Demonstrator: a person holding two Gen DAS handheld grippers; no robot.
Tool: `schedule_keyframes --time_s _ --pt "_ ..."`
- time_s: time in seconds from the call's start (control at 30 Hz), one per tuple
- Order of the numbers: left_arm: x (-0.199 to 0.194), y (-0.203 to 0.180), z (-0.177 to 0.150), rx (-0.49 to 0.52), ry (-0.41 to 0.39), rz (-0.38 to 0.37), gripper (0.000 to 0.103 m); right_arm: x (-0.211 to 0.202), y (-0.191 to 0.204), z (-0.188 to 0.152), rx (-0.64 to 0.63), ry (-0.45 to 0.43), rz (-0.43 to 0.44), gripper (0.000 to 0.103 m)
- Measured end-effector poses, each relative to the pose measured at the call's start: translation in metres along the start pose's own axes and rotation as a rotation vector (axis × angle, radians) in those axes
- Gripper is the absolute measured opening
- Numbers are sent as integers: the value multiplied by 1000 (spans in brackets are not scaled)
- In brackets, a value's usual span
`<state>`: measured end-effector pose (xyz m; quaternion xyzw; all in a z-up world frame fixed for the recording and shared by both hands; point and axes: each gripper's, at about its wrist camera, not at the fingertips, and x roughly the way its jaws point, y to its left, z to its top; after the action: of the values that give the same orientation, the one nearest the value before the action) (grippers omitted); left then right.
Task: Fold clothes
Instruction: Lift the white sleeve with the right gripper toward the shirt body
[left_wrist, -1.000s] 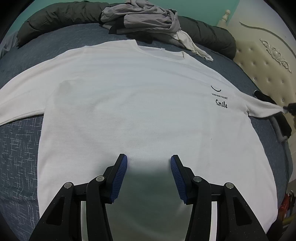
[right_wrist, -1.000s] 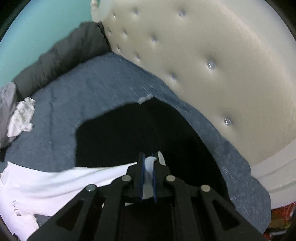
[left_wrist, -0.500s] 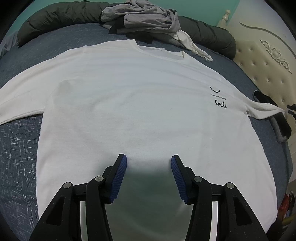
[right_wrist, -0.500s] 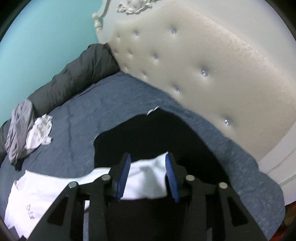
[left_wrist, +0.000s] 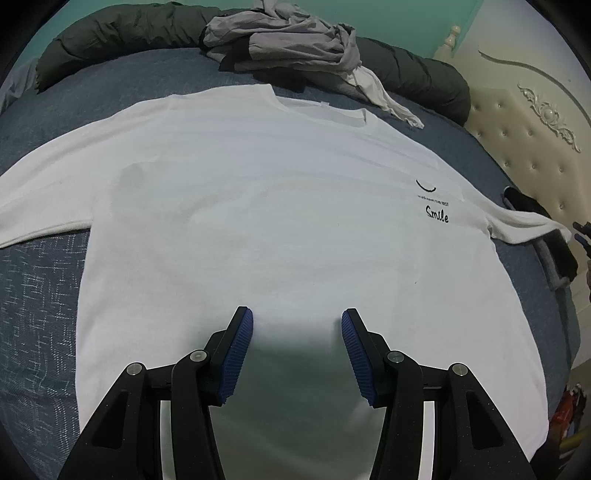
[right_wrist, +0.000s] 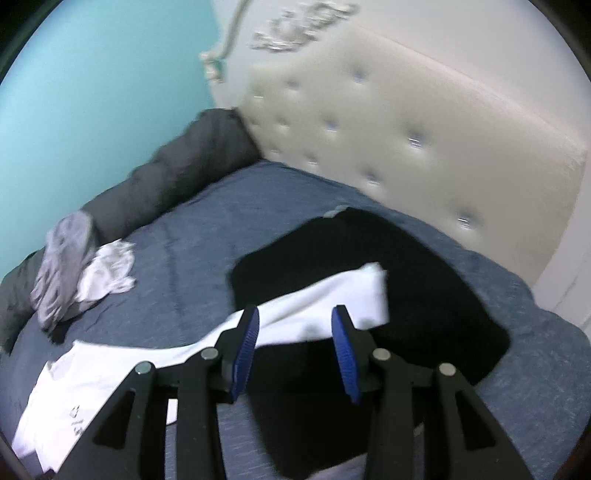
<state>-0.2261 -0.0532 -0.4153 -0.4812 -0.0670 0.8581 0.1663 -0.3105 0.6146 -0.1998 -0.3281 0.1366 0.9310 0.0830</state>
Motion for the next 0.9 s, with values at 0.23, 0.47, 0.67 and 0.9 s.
schedule_keyframes --time_s 0.23,0.47,0.67,0.9 --pt "-5 4 2 -14 -9 -1 54 9 8 -1 -3 24 -33 45" --pt "-9 8 2 -18 -15 0 54 15 -25 4 52 64 -125 53" --pt "-14 11 1 -22 -22 12 54 25 -43 7 107 96 -123 55" --pt "-16 13 0 -16 -24 22 54 39 -55 11 147 117 -112 56"
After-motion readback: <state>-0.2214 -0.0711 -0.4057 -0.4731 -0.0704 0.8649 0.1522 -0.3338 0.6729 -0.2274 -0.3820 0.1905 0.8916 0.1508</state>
